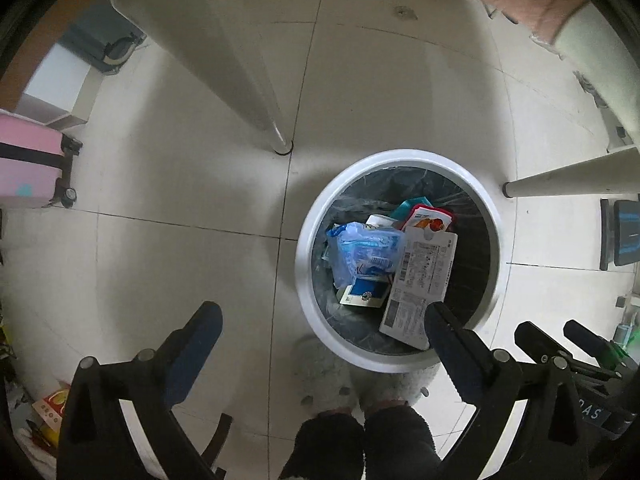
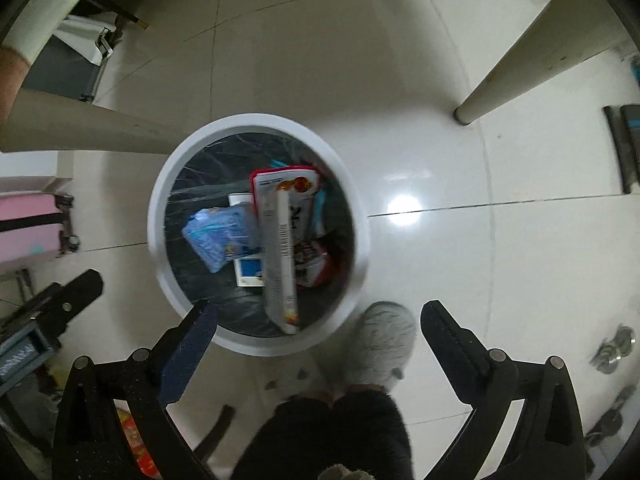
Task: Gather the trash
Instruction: 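Carry both items over the bin and open both tools to drop them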
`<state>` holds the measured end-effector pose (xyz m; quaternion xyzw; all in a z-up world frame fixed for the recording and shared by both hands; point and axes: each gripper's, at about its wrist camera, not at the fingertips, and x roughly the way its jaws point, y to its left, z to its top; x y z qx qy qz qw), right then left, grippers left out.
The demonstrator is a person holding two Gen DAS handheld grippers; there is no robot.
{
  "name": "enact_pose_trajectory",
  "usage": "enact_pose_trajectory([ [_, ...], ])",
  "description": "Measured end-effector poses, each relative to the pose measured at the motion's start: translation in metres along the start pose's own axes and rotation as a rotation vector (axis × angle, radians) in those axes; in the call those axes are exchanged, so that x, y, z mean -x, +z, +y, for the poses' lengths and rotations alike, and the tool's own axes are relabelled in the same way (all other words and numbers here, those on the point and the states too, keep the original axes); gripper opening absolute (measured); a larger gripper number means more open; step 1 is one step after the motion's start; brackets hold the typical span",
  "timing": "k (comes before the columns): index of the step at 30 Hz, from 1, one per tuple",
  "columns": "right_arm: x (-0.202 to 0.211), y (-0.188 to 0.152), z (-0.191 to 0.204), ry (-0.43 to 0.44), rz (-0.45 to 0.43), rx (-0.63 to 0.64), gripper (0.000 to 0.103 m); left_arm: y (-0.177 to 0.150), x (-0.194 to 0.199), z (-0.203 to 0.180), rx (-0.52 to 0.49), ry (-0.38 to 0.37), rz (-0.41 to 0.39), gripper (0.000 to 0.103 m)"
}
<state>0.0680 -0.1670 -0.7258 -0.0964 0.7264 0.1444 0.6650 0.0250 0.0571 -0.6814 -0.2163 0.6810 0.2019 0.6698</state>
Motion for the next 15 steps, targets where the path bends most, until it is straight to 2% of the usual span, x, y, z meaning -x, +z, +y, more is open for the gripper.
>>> enact_pose_trajectory([
  [6, 0.035, -0.012, -0.002, -0.038, -0.029, 0.021, 0.103, -0.012, 0.033, -0.005, -0.014, 0.020, -0.020, 0.103],
  [15, 0.134, -0.044, 0.006, -0.064, -0.057, 0.042, 0.103, -0.041, 0.120, -0.009, -0.034, -0.001, -0.032, 0.103],
])
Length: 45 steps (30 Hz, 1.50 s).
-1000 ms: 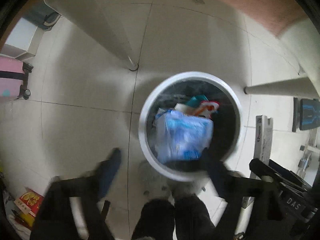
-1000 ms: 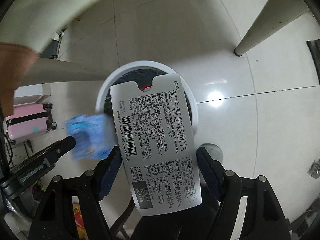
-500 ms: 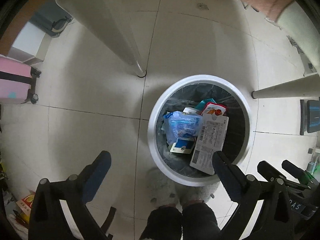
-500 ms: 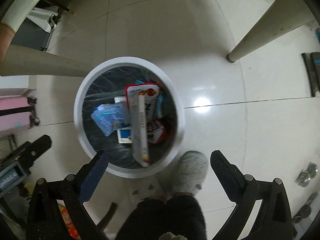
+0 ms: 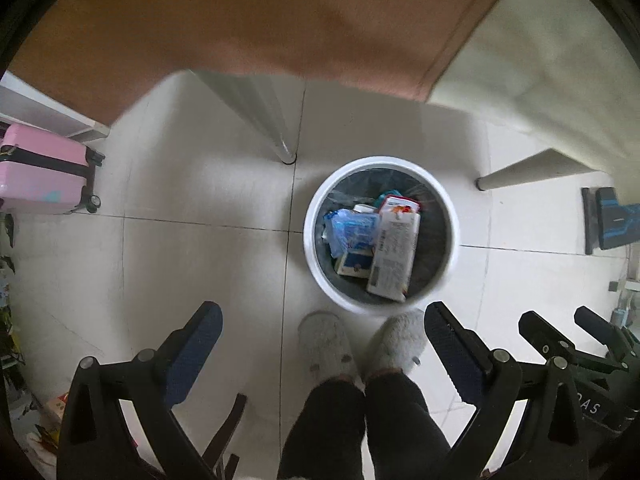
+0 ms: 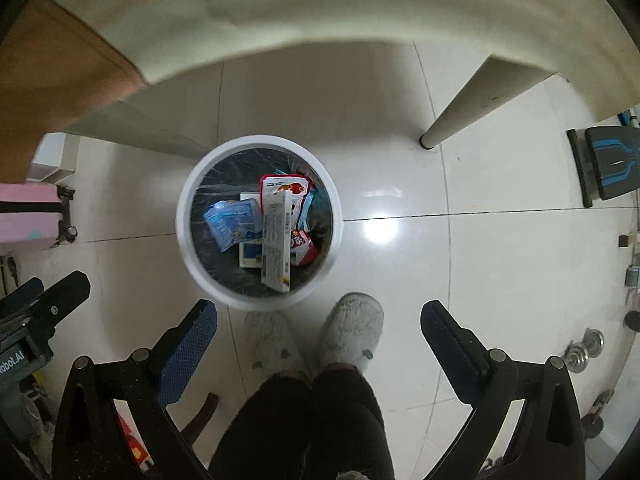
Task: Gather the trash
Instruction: 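Carry both items over the bin and open both tools to drop them, then move both tools back over the table toward the black lid and white box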
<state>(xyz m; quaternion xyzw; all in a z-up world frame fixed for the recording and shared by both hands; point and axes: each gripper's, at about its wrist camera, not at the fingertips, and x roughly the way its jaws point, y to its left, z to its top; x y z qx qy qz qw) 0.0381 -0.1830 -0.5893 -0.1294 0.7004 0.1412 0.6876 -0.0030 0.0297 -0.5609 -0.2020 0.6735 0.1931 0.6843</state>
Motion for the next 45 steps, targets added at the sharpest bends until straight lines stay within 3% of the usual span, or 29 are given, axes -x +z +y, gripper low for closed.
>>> enact_pose_trajectory([
  [15, 0.238, -0.056, 0.013, 0.047, -0.060, -0.015, 0.103, -0.042, 0.204, 0.001, -0.054, -0.035, -0.071, 0.103],
  [22, 0.329, -0.041, 0.016, 0.121, -0.143, -0.057, 0.103, -0.015, 0.278, 0.002, -0.066, 0.032, -0.221, 0.103],
  [27, 0.389, 0.009, 0.001, 0.122, -0.245, -0.101, 0.103, 0.034, 0.321, -0.002, -0.046, 0.066, -0.358, 0.103],
  [33, 0.412, 0.088, -0.044, 0.074, -0.278, -0.193, 0.103, 0.111, 0.339, -0.035, -0.056, 0.086, -0.399, 0.103],
  [39, 0.381, 0.200, -0.091, 0.054, -0.221, -0.221, 0.103, 0.212, 0.338, -0.098, -0.072, 0.060, -0.370, 0.103],
  [45, 0.338, 0.320, -0.133, 0.035, -0.137, -0.214, 0.103, 0.324, 0.296, -0.179, -0.081, 0.027, -0.232, 0.103],
])
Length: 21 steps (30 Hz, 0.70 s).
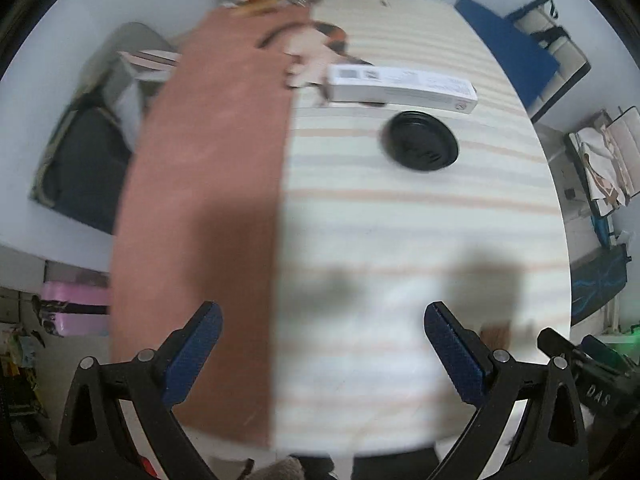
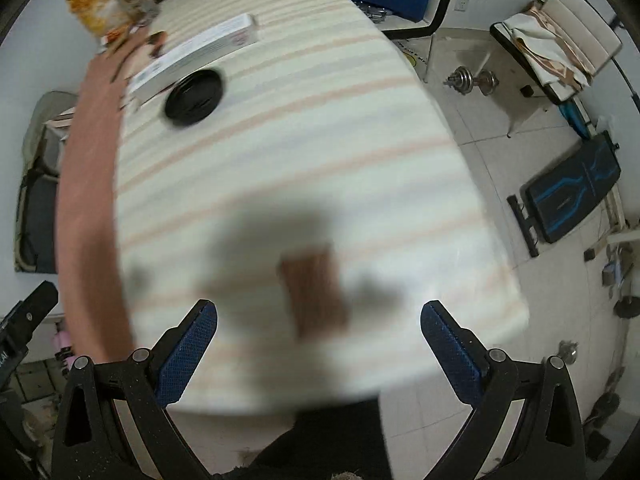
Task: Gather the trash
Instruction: 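Move both tools back over the table toward the black lid and white box, then grasp the black cup lid with the left tool while the right tool grasps the long white box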
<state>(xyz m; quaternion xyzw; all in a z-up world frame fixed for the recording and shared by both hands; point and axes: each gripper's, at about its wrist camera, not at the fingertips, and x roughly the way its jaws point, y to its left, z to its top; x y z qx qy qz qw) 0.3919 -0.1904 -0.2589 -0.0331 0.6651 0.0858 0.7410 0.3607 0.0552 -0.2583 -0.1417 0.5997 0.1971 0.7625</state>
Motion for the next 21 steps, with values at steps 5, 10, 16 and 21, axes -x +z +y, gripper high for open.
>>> enact_pose_trajectory([
  [5, -0.038, 0.088, -0.017, -0.027, 0.055, 0.019, 0.103, 0.077, -0.062, -0.052, 0.004, -0.031, 0.101, 0.103],
  [10, -0.067, 0.148, -0.032, -0.043, 0.083, 0.008, 0.103, 0.123, -0.107, -0.079, 0.020, -0.066, 0.168, 0.103],
  [16, -0.085, 0.192, -0.035, -0.047, 0.103, 0.004, 0.103, 0.144, -0.142, -0.092, 0.027, -0.086, 0.220, 0.102],
  [21, -0.092, 0.212, -0.022, -0.055, 0.116, 0.061, 0.103, 0.143, -0.142, -0.083, 0.063, -0.099, 0.179, 0.088],
])
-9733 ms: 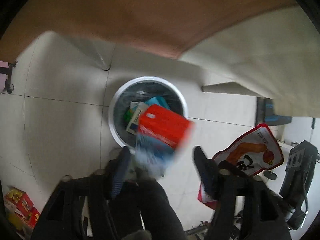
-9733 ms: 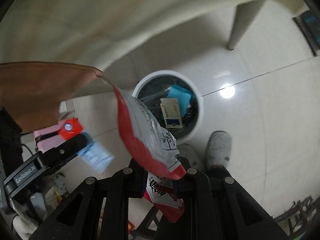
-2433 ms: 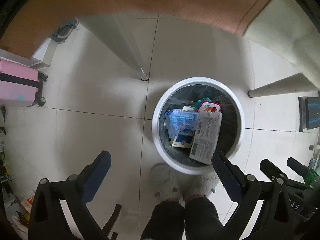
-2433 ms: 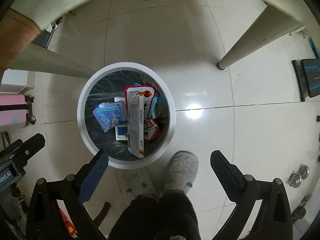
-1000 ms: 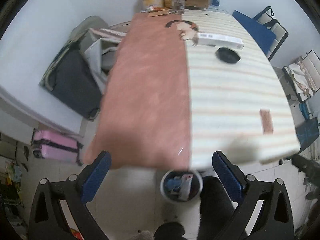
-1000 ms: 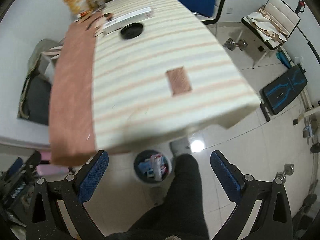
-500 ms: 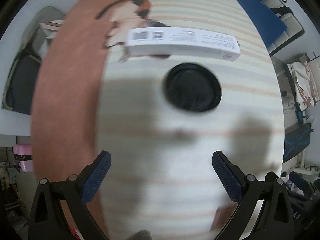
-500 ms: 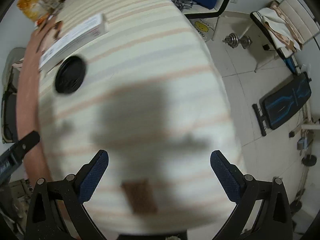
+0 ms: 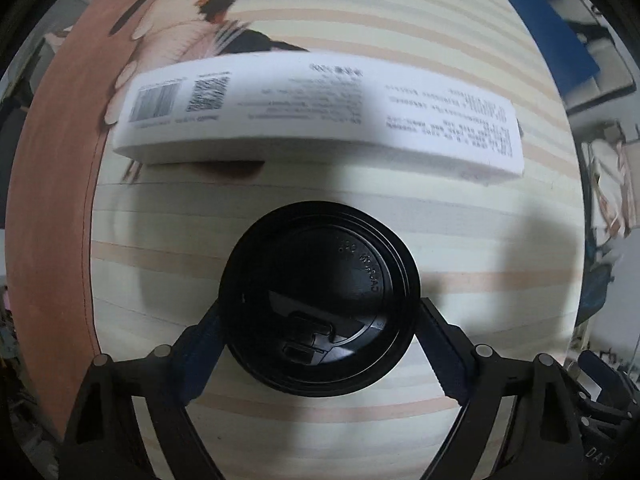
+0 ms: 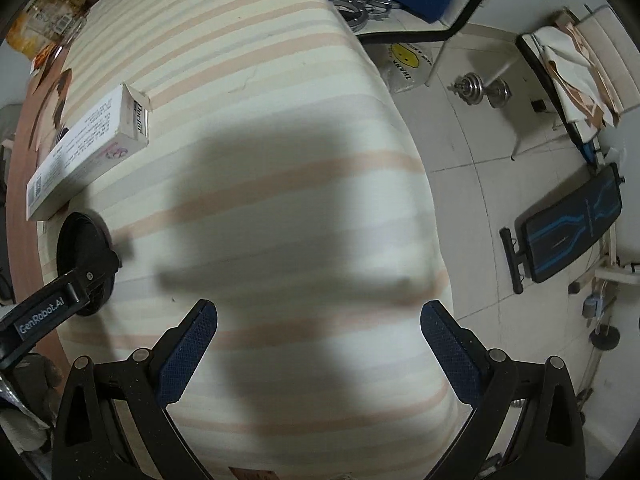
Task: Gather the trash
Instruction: 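Grasp the black cup lid with the left tool while the right tool grasps the long white box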
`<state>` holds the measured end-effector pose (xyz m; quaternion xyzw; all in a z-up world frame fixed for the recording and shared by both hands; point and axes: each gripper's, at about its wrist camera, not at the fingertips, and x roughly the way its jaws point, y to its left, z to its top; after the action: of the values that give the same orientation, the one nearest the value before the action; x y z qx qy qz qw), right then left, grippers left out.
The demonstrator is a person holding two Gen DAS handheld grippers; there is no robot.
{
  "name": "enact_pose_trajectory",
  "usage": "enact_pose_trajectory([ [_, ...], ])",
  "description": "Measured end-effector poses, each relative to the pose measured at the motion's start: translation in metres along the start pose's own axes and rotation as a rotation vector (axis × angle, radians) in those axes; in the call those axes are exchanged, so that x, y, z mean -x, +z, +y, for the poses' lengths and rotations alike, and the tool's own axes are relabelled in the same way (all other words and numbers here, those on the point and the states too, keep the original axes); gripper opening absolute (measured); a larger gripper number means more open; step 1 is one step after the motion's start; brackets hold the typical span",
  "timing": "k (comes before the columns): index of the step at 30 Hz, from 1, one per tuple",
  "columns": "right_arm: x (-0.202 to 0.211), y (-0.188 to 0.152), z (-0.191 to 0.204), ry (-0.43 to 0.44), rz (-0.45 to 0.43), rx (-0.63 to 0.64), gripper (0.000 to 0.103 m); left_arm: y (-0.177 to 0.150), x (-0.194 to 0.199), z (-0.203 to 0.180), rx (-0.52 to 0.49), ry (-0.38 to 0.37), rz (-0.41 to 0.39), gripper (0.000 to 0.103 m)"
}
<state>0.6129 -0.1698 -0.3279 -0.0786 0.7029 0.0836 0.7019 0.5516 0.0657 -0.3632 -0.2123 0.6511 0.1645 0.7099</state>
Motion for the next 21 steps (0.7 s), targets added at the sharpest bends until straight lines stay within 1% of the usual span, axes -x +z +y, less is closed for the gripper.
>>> enact_pose_trajectory([
  [3, 0.008, 0.009, 0.020, -0.013, -0.008, 0.091, 0.103, -0.007, 0.008, 0.016, 0.030, 0.010, -0.023, 0.087],
  [5, 0.017, 0.018, 0.042, -0.027, -0.024, 0.198, 0.103, -0.017, 0.017, 0.037, 0.067, 0.047, -0.055, 0.087],
  [7, 0.029, 0.026, 0.067, -0.042, -0.046, 0.327, 0.103, -0.027, 0.026, 0.059, 0.118, 0.076, -0.079, 0.087],
  [8, 0.036, 0.032, 0.088, -0.057, -0.065, 0.426, 0.103, -0.033, 0.028, 0.069, 0.142, 0.092, -0.088, 0.087],
  [9, 0.040, 0.035, 0.103, -0.075, -0.077, 0.492, 0.103, -0.039, 0.031, 0.082, 0.173, 0.109, -0.095, 0.087],
  [11, 0.045, 0.042, 0.143, -0.126, -0.100, 0.658, 0.103, -0.050, 0.034, 0.106, 0.246, 0.120, -0.103, 0.087],
  [14, 0.033, 0.052, 0.199, -0.204, -0.106, 0.892, 0.103, -0.060, 0.030, 0.126, 0.302, 0.119, -0.085, 0.087],
  [15, 0.025, 0.055, 0.210, -0.223, -0.099, 0.940, 0.103, -0.062, 0.029, 0.130, 0.310, 0.121, -0.082, 0.087],
  [18, 0.000, 0.065, 0.241, -0.277, -0.085, 1.060, 0.103, -0.065, 0.026, 0.136, 0.320, 0.131, -0.082, 0.087],
  [20, -0.016, 0.069, 0.252, -0.318, -0.079, 1.111, 0.103, -0.065, 0.025, 0.140, 0.327, 0.129, -0.084, 0.087],
  [21, -0.022, 0.072, 0.254, -0.325, -0.074, 1.117, 0.102, -0.062, 0.023, 0.136, 0.333, 0.127, -0.083, 0.087],
])
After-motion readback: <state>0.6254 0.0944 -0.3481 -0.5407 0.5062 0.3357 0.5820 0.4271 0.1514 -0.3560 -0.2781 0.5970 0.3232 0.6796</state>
